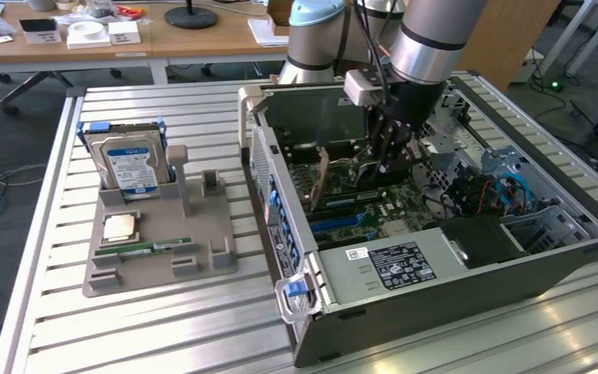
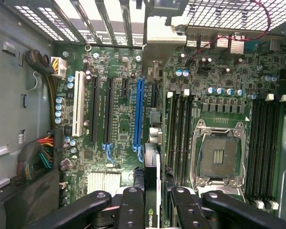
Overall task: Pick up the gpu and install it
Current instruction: 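Insert the gpu into the slot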
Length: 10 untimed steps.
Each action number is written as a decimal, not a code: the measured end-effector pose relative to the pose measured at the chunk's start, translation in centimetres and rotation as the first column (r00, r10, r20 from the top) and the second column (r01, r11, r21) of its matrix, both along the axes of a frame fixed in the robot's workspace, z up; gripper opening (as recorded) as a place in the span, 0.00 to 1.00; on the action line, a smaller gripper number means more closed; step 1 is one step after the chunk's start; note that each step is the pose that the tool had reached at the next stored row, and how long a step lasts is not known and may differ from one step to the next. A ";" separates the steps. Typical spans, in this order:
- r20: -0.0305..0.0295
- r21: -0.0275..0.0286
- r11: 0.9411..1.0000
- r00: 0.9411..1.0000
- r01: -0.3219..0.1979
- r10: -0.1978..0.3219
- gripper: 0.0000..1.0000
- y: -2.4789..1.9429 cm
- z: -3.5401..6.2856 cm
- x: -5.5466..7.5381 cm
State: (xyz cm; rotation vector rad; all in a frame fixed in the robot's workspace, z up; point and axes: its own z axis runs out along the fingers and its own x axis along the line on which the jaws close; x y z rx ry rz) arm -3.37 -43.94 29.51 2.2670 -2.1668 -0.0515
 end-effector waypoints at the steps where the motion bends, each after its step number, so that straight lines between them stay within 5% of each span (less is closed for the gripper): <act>1: 0.000 0.000 1.000 1.000 0.000 0.000 0.26 0.00 0.00 0.0; 10: 0.000 0.000 1.000 1.000 0.000 0.000 0.26 0.00 -0.08 -0.1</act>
